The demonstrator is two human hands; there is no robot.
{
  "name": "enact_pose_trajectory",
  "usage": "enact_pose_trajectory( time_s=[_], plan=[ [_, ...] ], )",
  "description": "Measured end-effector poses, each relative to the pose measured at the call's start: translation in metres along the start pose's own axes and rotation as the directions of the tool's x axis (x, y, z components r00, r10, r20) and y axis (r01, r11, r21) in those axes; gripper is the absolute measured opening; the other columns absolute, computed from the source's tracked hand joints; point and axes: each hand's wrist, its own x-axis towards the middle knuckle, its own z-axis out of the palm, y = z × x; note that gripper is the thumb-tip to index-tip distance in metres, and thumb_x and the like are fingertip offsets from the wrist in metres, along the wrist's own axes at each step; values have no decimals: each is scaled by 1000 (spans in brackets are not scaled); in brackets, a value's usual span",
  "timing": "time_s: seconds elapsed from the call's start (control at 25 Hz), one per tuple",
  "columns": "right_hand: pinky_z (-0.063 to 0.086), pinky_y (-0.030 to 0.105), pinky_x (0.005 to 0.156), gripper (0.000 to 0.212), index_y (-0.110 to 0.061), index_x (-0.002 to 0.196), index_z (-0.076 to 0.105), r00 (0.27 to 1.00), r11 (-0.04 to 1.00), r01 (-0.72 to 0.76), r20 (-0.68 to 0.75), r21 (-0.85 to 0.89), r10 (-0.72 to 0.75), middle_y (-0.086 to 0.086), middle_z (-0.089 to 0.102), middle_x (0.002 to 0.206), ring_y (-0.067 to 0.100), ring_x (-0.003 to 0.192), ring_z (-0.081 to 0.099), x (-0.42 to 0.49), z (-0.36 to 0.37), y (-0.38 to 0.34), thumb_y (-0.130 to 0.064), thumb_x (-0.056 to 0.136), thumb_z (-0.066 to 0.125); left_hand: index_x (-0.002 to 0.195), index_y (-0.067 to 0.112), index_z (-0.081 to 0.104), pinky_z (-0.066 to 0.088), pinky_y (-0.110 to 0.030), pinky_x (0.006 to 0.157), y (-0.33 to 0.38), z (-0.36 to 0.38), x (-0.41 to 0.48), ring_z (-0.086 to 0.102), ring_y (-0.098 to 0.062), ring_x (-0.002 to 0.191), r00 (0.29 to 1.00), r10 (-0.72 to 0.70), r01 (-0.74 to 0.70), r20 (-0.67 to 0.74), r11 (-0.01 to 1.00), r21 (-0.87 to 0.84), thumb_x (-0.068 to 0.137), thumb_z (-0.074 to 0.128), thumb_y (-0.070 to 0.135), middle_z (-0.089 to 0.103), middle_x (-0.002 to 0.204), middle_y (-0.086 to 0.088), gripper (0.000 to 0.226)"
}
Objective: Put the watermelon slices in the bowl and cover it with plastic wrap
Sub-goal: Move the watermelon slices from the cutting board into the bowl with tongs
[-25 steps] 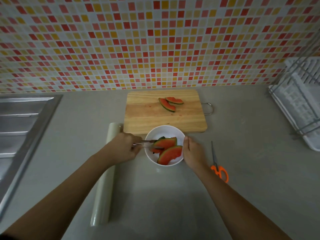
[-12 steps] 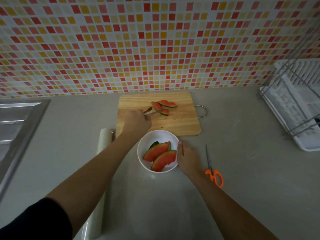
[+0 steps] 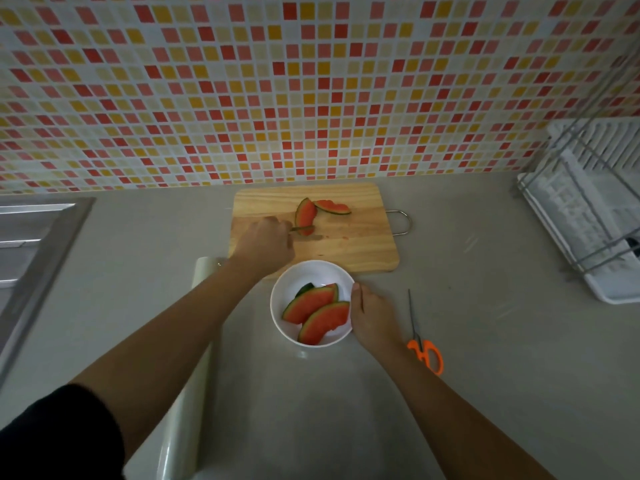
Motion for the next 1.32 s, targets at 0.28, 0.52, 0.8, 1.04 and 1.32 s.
enact_pose_trajectory(
  time_s=[0.28, 0.52, 0.8, 1.04, 1.32],
  plan=[
    [50, 38, 68, 43, -3, 84, 58, 1000, 1000, 1, -3, -3, -1, 17, 67, 79, 29, 75, 62, 0, -2, -2, -29, 100, 27, 96, 4, 67, 34, -28, 61, -36, -8, -28, 53, -33, 64, 961, -199, 169, -193, 972, -161, 86, 55, 19, 60, 71, -17, 22],
    [49, 41, 69, 41, 0, 87, 58, 1000, 999, 12, -14, -33, -12, 22, 67, 82, 34, 77, 63, -1, -4, -6, -25, 100, 29, 88, 1, 61, 35, -30, 63, -13, 15, -3, 50, -29, 72, 944, -329, 315, -24, 920, -232, 89, 47, 20, 59, 78, -16, 24],
    [48, 37, 67, 41, 0, 89, 58, 1000, 999, 2, -10, -42, -3, 20, 67, 81, 33, 75, 63, -2, -4, -6, -25, 100, 28, 62, 11, 46, 23, -24, 43, -1, 9, 14, 33, -11, 48, 940, -340, 334, 5, 919, -208, 86, 47, 18, 39, 53, 1, 25],
    [45, 35, 65, 40, -2, 84, 57, 1000, 999, 3, -23, -48, -4, 19, 67, 79, 32, 73, 62, -1, -1, -5, -25, 100, 28, 54, 9, 41, 28, -25, 46, -19, 2, 22, 31, -15, 46, 804, -559, 549, 204, 563, -618, 79, 53, 12, 36, 51, -1, 28],
    [46, 34, 66, 40, -2, 88, 59, 999, 999, 8, -37, -54, -10, 18, 67, 81, 31, 75, 63, -1, -1, -5, -25, 100, 29, 70, 5, 52, 21, -17, 35, -40, 20, 10, 27, -13, 39, 644, -536, 612, 546, -67, -788, 83, 54, 4, 41, 58, -6, 13]
  ],
)
